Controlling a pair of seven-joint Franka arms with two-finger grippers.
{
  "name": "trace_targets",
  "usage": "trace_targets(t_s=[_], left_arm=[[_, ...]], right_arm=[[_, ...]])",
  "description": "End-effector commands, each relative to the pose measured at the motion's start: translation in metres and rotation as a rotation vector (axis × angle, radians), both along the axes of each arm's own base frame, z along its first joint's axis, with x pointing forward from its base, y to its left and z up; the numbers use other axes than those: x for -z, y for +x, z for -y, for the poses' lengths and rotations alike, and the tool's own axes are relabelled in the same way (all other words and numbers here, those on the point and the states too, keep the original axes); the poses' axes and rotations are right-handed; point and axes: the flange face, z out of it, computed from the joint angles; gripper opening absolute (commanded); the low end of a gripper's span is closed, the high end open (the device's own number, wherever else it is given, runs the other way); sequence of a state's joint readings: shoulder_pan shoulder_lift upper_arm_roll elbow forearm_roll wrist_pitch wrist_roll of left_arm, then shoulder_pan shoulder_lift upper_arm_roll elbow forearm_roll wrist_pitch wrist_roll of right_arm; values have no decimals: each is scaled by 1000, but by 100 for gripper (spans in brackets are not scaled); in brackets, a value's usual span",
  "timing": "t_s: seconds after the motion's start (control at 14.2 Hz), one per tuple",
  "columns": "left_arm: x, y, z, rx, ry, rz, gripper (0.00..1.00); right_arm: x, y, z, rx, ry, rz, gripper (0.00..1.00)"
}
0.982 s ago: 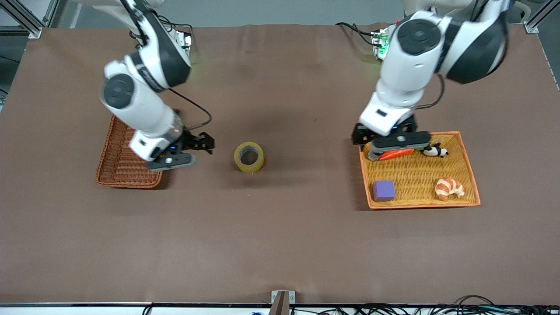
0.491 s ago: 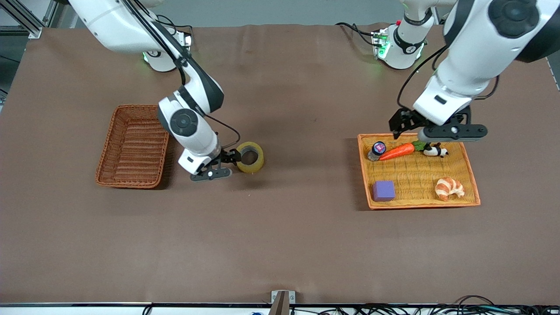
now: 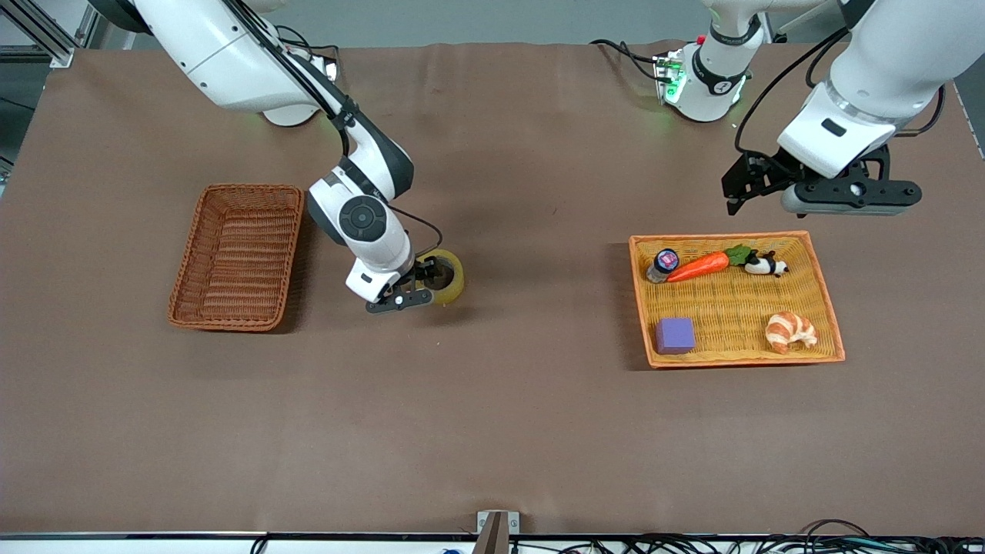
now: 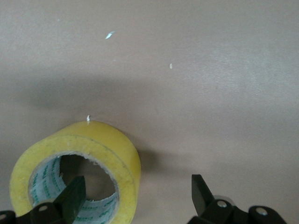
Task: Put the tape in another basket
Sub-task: 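Grasp the tape roll with the right gripper while the left gripper withdraws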
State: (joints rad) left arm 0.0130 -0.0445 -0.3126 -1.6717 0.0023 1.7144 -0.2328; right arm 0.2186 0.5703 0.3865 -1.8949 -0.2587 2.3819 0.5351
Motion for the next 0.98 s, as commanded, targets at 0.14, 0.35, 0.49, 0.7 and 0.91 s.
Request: trace_targets(t_s=[0.14,0.35,0.49,0.7,0.91], left_arm=[[-10,-6,6,41,-12,-17,100],[-11,-1,-12,53,-24,-21,100],[-12,-2,-21,46,-27,-34,100],[-17,-7,-31,39,-25,-53,100],[-17,-5,-44,16,-26,-53,100]], right_arm=[[25,-12,-16,3,-49,30,99],[28,-10,-12,1,-59,28,49],[29,-15,-19,10,-61,25,8],[26,-18,-21,54,-68,9,0],[4,-3,-9,87,-108,-6,0]])
